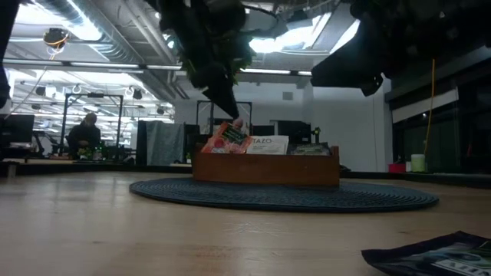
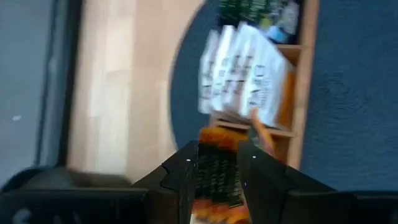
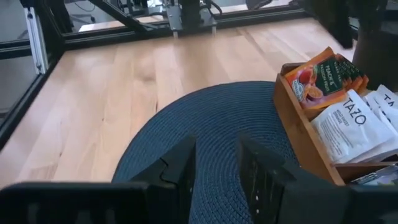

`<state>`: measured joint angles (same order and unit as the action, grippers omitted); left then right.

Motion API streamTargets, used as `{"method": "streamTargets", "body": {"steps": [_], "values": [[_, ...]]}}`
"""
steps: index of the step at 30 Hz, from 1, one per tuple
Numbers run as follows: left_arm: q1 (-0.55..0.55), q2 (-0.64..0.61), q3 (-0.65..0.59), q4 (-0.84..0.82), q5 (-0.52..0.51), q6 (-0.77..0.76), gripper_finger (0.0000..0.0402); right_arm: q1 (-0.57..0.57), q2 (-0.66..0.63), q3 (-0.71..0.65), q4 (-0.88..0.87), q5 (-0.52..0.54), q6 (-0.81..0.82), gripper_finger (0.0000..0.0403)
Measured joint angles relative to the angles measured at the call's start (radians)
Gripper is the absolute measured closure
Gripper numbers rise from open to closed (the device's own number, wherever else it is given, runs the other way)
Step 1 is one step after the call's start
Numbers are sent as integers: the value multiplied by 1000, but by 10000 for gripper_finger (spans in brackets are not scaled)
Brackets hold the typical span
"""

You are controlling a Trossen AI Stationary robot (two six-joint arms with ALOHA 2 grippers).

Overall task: Pick & Place Tea
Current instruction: Put the orange tea bag into the left side of the wooden organizer

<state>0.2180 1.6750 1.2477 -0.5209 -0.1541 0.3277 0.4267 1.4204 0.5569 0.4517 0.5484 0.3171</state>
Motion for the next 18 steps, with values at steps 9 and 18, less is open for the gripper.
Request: {"method": "streamTargets", "body": {"steps": [9,18], "values": [[28,50,21,-71,48,-4,290,0,0,-7,-1,1,15,286],[40,48,21,-83,78,-33,290,0,1,-7,-6,1,16,286]]}}
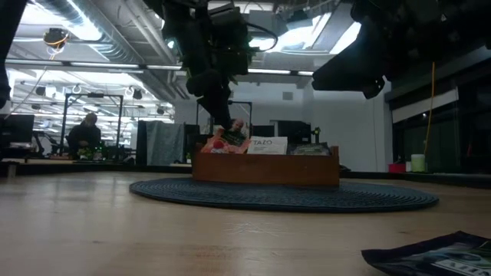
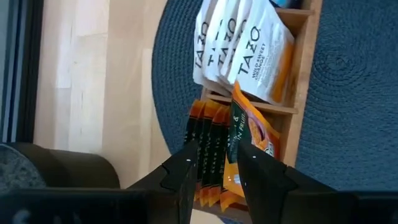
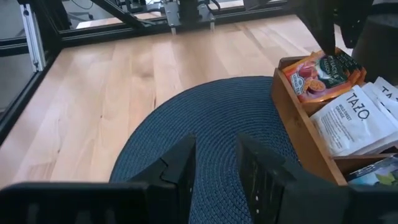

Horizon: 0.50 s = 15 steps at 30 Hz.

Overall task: Pick & Place Tea
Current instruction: Put the orange tea bag into the left side of the wooden organizer

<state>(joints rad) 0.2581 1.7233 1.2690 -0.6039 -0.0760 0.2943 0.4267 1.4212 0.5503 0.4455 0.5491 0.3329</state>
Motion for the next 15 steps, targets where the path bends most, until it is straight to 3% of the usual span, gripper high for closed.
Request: {"method": "streamTargets", "body": {"steps": [9,15], "values": [[-1,0,0,1,42,34,290,0,0,0,-2,0,0,286],[-2,-7,26,0,-26,42,290,0,0,0,-2,0,0,286]]}}
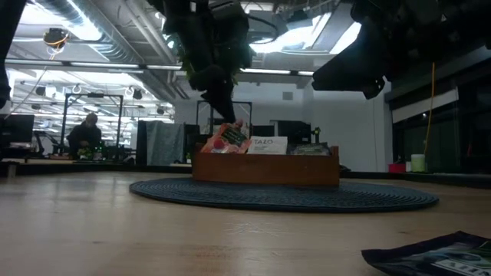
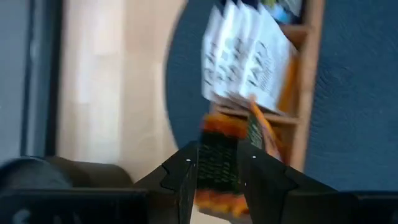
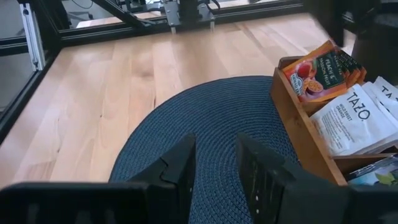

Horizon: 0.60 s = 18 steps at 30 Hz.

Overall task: Pick & Place Tea
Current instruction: Put the orange tea bag into the left side of the wooden organizer

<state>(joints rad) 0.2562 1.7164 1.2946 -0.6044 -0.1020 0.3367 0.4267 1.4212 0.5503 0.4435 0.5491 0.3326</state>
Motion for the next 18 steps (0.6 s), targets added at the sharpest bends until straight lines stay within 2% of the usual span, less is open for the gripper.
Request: {"method": "streamTargets", "body": {"steps": [6,12,18], "values": [[0,-1,25,-7,53,-1,290,0,0,0,-2,0,0,286],[0,-1,25,-77,75,-9,290,0,0,0,-2,0,0,286],[-7,-1,24,-79,75,-17,290,0,0,0,-1,0,0,286]]}}
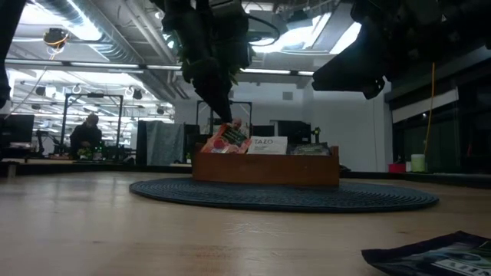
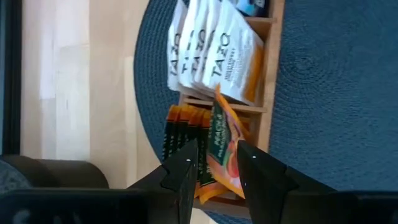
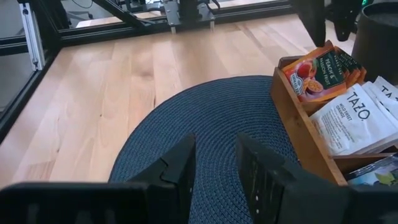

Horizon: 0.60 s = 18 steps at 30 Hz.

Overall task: Pick & Place Tea
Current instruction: Put the orange tea bag into the left side of the wooden organizer

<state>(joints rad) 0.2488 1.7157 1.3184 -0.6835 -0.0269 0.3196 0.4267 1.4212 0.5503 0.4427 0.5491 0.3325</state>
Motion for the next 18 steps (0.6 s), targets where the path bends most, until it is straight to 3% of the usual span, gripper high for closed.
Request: {"method": "streamTargets", "body": {"steps": [18], "values": [[8,0,-40,22,-3,1,299,0,0,0,2,0,0,286]]}}
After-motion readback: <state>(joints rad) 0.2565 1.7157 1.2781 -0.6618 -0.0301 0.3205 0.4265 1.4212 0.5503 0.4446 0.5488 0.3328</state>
